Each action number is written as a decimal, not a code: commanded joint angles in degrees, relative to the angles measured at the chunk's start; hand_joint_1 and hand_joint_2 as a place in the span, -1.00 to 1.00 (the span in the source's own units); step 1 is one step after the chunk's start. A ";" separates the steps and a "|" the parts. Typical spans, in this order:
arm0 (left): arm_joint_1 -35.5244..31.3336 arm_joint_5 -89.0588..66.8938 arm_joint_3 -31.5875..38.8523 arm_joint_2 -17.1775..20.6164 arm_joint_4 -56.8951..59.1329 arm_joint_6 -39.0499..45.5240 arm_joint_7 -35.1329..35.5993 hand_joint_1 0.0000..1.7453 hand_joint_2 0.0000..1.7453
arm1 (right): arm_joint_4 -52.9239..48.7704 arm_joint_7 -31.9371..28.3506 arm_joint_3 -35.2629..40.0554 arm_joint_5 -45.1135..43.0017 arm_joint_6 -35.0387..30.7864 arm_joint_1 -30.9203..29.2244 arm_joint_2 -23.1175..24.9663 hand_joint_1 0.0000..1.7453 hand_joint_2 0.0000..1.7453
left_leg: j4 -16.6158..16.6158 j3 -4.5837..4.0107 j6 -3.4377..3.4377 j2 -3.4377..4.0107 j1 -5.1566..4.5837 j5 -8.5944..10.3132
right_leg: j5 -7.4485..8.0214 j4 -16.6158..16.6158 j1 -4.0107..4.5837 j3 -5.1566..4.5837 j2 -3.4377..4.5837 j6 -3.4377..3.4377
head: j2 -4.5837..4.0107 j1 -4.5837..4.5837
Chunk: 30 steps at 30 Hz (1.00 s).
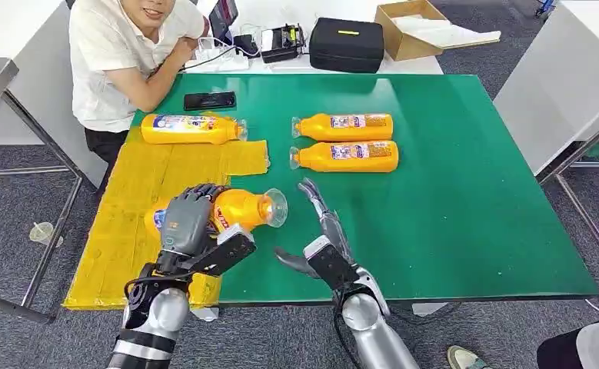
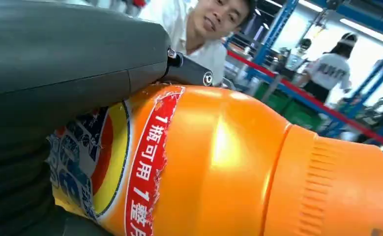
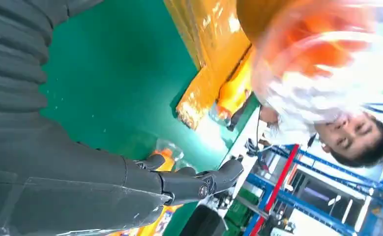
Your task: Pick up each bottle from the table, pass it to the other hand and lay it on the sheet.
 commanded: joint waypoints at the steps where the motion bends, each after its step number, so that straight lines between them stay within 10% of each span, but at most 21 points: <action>1: -12.69 -3.41 5.77 3.42 24.17 2.08 1.59 1.00 1.00 | 6.95 -1.68 -4.89 -0.44 0.60 -4.90 1.59 -1.00 1.00 | -0.07 0.25 -0.03 0.00 0.03 0.00 | -0.02 -0.05 0.06 0.26 -0.06 -0.18 | 0.00 0.02; 30: -17.82 -9.14 13.25 5.20 41.72 2.46 1.48 0.92 1.00 | 6.59 -2.58 -6.24 -0.73 0.52 -4.97 1.23 -1.00 1.00 | -0.05 0.23 -0.07 0.06 0.04 0.06 | -0.01 -0.02 0.07 0.25 0.06 -0.17 | 0.00 0.02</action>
